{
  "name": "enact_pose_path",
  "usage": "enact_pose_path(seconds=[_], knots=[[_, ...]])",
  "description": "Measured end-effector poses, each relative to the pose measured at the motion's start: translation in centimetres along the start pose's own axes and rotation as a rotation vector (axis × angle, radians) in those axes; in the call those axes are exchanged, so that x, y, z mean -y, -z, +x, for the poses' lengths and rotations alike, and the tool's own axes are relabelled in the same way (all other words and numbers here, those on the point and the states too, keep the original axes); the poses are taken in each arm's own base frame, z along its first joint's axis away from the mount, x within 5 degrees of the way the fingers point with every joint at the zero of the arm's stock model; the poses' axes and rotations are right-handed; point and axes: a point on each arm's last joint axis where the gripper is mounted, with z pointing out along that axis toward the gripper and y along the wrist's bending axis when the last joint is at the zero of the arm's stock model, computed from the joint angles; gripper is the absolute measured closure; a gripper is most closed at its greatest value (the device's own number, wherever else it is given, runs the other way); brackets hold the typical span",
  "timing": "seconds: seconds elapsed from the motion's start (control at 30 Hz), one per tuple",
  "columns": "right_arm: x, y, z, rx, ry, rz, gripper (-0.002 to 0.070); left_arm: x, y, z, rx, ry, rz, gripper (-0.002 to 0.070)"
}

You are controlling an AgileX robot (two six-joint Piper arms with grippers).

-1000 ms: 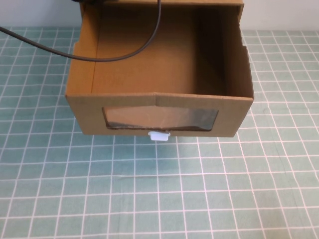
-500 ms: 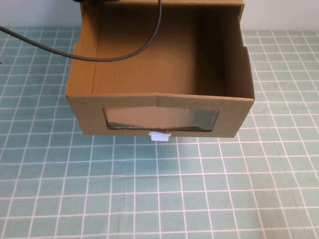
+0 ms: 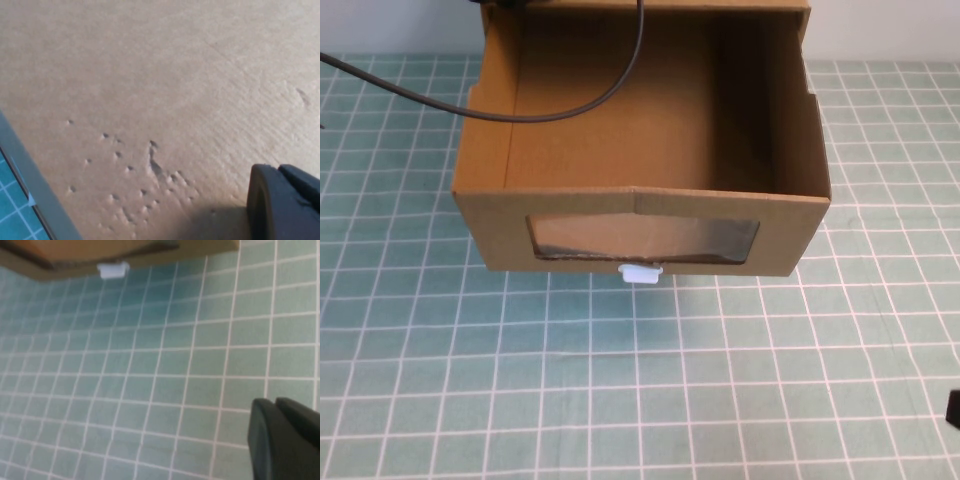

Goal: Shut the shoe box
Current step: Close the shoe box with your right arm

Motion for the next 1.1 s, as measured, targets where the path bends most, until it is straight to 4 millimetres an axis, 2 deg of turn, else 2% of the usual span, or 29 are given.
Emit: enact_pose_path(seconds=[0.17,0.33,0.4,0.53,0.67,0.77,1.1], knots=[[-0.4,-0.9,-4.4,-0.153,0.081,0.027,0.0687,0.0,0.0,0.0,0.004,0.000,-0.003,0.0680],[-1.6,-3.7,-7.5,-0.248,0.145,-0.029,0.0687,0.0,0.0,-0.1,0.006,0.000,-0.004,0.0680],[-2.9,-5.1,-8.4,-0.282,0.192,-0.067,0.0687,0.0,0.0,-0.1,0.006,0.000,-0.004,0.0680],[-6.0,-7.1,-9.2,-0.283,0.295,-0.111,0.0687,-0.1,0.0,0.0,0.005,0.000,-0.004,0.0680],[-9.8,-8.7,-8.9,-0.181,0.406,-0.159,0.0687,-0.1,0.0,0.0,0.005,0.000,-0.004,0.0680],[-11.5,-10.0,-8.8,-0.096,0.437,-0.189,0.0687,-0.1,0.0,0.0,0.005,0.000,-0.004,0.0680],[-12.4,-14.9,-9.4,0.023,0.417,-0.189,0.0687,-0.1,0.0,0.0,0.005,0.000,-0.004,0.0680]])
